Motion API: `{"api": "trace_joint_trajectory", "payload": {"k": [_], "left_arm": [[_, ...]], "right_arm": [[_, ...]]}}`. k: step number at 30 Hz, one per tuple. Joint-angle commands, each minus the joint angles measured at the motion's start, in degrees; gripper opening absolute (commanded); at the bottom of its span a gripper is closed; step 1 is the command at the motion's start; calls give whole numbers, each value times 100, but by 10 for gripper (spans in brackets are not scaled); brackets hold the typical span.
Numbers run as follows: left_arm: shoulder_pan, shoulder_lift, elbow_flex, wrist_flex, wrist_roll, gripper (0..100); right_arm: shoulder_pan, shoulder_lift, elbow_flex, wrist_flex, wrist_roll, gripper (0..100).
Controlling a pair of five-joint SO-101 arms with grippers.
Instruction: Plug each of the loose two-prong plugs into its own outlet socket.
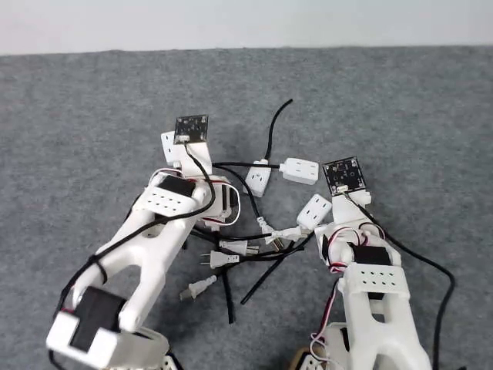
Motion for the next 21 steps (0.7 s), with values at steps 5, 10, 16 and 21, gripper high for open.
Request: {"api": "trace_joint_trajectory", "payload": {"k": [5, 10, 16, 21], "left_arm": [[53, 580, -127, -659, 88, 192], [62, 545, -84, -642, 88, 192], [229, 545, -75, -369, 369, 191], [-18, 545, 110, -325, 571, 191]], "right_arm": [[-48, 13, -62, -127, 70, 9], [-48, 13, -62, -127, 70, 9], [-48, 13, -62, -127, 70, 9], [-48, 13, -70, -127, 70, 9]]}}
